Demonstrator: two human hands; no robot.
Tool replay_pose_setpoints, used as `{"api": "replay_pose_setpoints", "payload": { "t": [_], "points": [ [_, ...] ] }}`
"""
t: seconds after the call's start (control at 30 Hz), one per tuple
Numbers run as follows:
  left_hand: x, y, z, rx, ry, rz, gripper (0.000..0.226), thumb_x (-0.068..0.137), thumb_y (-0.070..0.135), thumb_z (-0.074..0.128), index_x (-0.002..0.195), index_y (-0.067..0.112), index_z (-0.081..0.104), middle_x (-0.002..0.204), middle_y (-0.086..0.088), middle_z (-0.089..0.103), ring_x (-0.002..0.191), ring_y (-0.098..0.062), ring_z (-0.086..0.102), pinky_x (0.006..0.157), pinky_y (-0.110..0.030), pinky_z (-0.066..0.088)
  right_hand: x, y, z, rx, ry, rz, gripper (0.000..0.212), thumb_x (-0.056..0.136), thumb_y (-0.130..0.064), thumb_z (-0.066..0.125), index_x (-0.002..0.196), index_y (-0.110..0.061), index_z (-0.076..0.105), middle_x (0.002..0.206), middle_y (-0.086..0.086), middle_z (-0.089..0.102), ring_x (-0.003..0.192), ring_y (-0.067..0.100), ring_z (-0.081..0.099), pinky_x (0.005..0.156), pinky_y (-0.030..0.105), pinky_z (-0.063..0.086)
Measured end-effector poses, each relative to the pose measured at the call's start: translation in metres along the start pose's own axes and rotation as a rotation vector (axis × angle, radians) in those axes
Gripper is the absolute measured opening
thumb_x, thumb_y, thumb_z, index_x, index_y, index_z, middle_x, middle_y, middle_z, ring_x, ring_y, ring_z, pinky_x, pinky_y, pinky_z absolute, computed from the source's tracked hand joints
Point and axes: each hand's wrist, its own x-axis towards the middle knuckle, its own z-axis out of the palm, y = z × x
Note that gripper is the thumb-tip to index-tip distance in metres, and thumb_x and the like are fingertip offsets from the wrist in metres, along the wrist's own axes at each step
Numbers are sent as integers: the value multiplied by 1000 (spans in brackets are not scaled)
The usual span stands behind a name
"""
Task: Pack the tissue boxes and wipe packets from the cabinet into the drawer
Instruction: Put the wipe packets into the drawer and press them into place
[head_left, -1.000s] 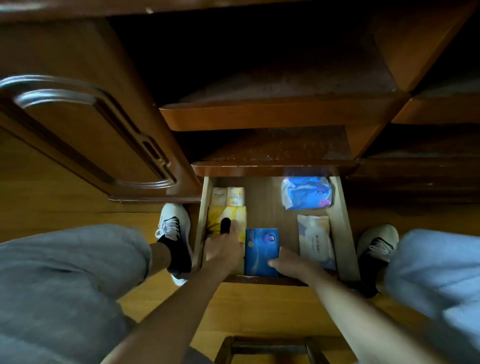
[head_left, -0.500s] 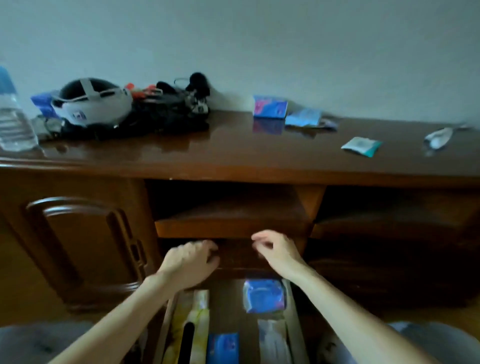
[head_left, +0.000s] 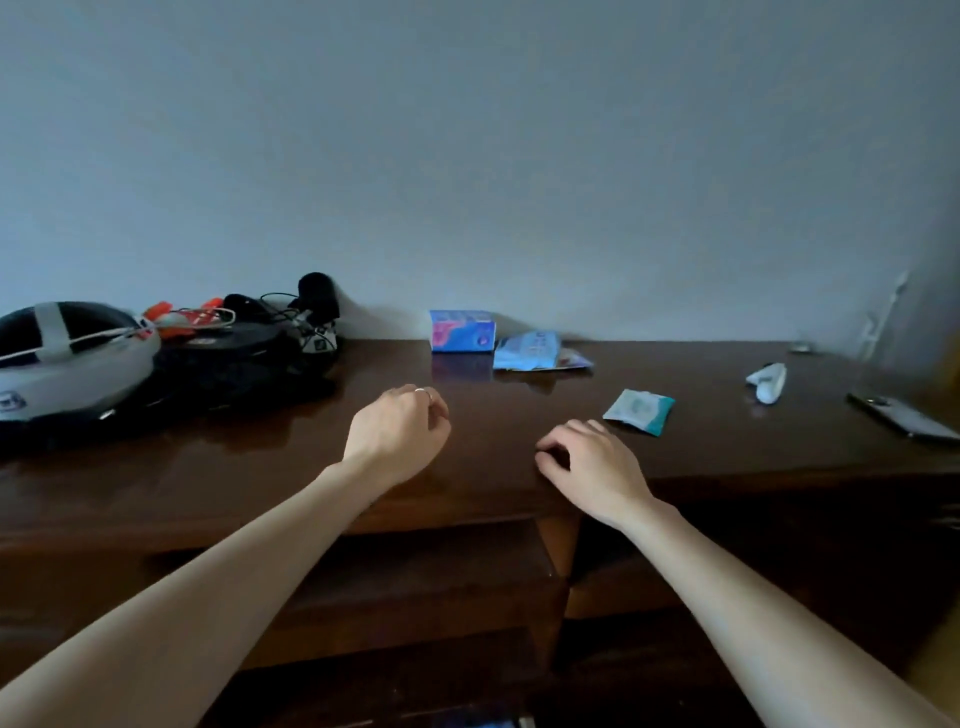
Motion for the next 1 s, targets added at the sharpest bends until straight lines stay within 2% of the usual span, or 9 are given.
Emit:
{"api": "replay_pose_setpoints", "payload": {
  "t": [0.17,0.23,0.33,0.5,0.6,0.67,0.83,0.93,1.0],
  "points": [
    [71,23,58,-35,-46,82,27,90,33,59,116,31,67,112,3,65,102,-19,62,74,-31,47,31,22,-1,7,49,1,31,88,-54,48,96,-35,71,93,-15,69,94,10,64,70,31,48],
    [100,41,83,-23,-71,97,41,90,31,59,131,29,59,125,-2,60,114,-23,58,82,-37,50,47,45,-6,-50,52,58,26,92,-47,53,112,-37,68,110,-12,70,108,15,61,84,35,50],
    [138,67,123,-20,-93,90,54,89,28,57,142,25,48,139,-6,52,128,-26,47,93,-43,48,66,90,-2,-196,-48,305,52,95,-50,53,145,-36,46,153,2,44,142,26,36,114,48,32],
    [194,81,179,131,-133,55,64,95,34,56,153,20,33,156,-10,35,142,-32,33,109,-48,38,88,123,22,-84,-245,506,60,96,-64,33,152,-42,33,162,8,28,150,33,23,118,65,18],
    [220,84,202,243,-131,6,53,98,36,54,148,20,44,150,-9,45,137,-31,41,104,-47,41,91,125,28,-82,-197,468,57,98,-62,32,151,-41,37,159,8,33,148,32,28,118,64,21],
    [228,88,209,333,-85,-2,35,101,28,50,132,19,61,129,-10,64,120,-30,58,87,-41,47,90,127,26,-67,-161,451,52,100,-57,33,148,-38,43,155,10,38,145,32,33,118,60,25],
    [205,91,197,282,82,57,24,103,18,44,110,13,67,102,-8,72,91,-30,70,61,-35,38,82,123,22,-17,-62,420,36,104,-47,40,129,-31,60,132,5,57,119,25,54,91,41,48],
    [172,89,153,26,244,3,25,105,30,41,100,13,59,94,-12,72,81,-37,69,60,-36,35,80,115,16,-72,38,431,29,107,-41,39,116,-25,62,110,4,69,85,20,60,64,34,43],
    [144,83,119,-69,351,-19,26,105,33,42,98,13,56,91,-16,72,78,-42,67,61,-36,31,77,101,12,-127,60,397,31,108,-39,37,115,-20,61,103,8,73,82,26,66,60,34,40]
  ]
}}
